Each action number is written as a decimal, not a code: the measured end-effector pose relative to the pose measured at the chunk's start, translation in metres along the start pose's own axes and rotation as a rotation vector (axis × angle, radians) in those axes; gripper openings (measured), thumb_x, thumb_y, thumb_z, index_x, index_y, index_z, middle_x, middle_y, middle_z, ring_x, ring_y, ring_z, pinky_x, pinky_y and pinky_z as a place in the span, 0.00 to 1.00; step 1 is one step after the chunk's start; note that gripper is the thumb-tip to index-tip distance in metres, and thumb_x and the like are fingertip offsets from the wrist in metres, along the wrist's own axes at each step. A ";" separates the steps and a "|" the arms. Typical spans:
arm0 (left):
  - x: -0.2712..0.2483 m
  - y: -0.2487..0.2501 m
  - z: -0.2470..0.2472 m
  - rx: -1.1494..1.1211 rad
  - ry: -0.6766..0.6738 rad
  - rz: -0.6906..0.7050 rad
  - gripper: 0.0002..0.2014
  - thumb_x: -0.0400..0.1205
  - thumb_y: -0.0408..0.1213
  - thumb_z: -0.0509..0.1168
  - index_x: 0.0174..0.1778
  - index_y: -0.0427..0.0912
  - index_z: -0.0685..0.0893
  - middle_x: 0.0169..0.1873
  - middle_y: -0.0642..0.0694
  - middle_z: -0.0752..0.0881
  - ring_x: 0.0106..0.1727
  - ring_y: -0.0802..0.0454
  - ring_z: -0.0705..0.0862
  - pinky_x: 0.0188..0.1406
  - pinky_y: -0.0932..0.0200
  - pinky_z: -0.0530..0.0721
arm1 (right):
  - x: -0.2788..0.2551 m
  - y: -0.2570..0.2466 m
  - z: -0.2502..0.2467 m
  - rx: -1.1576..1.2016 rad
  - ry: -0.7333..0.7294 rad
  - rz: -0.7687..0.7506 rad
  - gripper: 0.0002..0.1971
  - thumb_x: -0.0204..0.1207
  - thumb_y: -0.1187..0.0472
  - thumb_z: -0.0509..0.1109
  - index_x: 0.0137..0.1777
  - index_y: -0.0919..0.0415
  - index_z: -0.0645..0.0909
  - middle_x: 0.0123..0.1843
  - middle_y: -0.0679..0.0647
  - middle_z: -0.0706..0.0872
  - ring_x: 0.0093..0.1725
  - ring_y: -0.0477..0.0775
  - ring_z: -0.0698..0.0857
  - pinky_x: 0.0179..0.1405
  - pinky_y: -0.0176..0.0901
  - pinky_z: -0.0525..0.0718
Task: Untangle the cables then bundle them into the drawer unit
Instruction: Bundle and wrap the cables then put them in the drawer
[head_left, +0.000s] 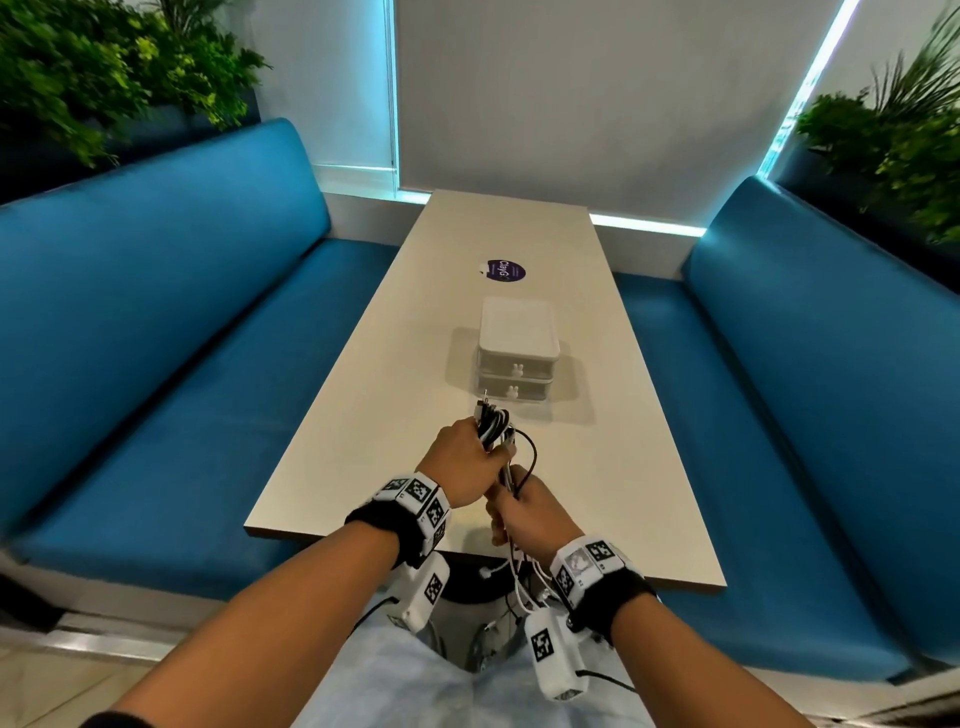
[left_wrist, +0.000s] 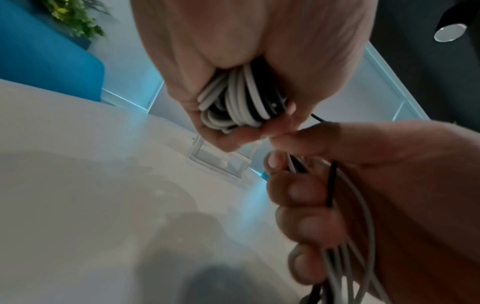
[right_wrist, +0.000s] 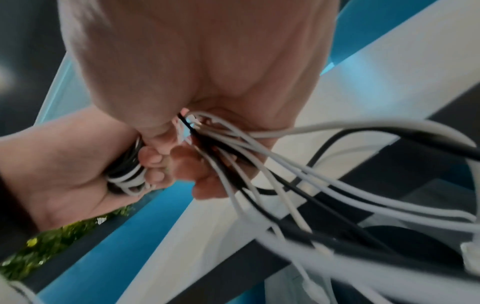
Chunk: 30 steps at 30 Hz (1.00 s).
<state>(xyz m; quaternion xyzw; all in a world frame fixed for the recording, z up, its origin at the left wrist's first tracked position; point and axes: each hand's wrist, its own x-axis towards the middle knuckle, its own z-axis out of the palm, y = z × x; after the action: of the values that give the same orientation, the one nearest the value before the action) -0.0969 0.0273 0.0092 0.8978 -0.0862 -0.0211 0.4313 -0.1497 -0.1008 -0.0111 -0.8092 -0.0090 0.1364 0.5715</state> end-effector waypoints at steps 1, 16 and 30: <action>0.002 -0.001 0.000 -0.004 -0.006 -0.009 0.11 0.80 0.49 0.68 0.43 0.45 0.84 0.36 0.47 0.87 0.40 0.47 0.86 0.41 0.55 0.83 | 0.000 -0.001 -0.001 0.065 0.007 0.019 0.09 0.84 0.56 0.63 0.45 0.61 0.74 0.35 0.58 0.81 0.31 0.55 0.82 0.36 0.50 0.87; -0.002 -0.004 0.006 -0.089 -0.240 -0.185 0.36 0.58 0.73 0.75 0.34 0.41 0.76 0.24 0.45 0.77 0.22 0.48 0.74 0.26 0.56 0.72 | 0.009 0.010 0.009 -0.557 0.061 -0.130 0.12 0.82 0.73 0.55 0.57 0.73 0.80 0.52 0.69 0.83 0.46 0.62 0.79 0.41 0.39 0.65; -0.004 -0.006 0.016 -0.220 -0.027 -0.317 0.23 0.75 0.58 0.69 0.34 0.38 0.85 0.29 0.45 0.87 0.32 0.48 0.85 0.31 0.59 0.77 | 0.012 0.005 0.002 -0.315 -0.079 -0.207 0.25 0.83 0.64 0.58 0.79 0.61 0.59 0.65 0.49 0.79 0.67 0.47 0.81 0.64 0.34 0.79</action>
<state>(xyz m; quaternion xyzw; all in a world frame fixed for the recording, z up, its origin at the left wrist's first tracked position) -0.1024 0.0192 -0.0055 0.8473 0.0535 -0.1102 0.5169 -0.1395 -0.0985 -0.0191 -0.8774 -0.1356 0.1056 0.4480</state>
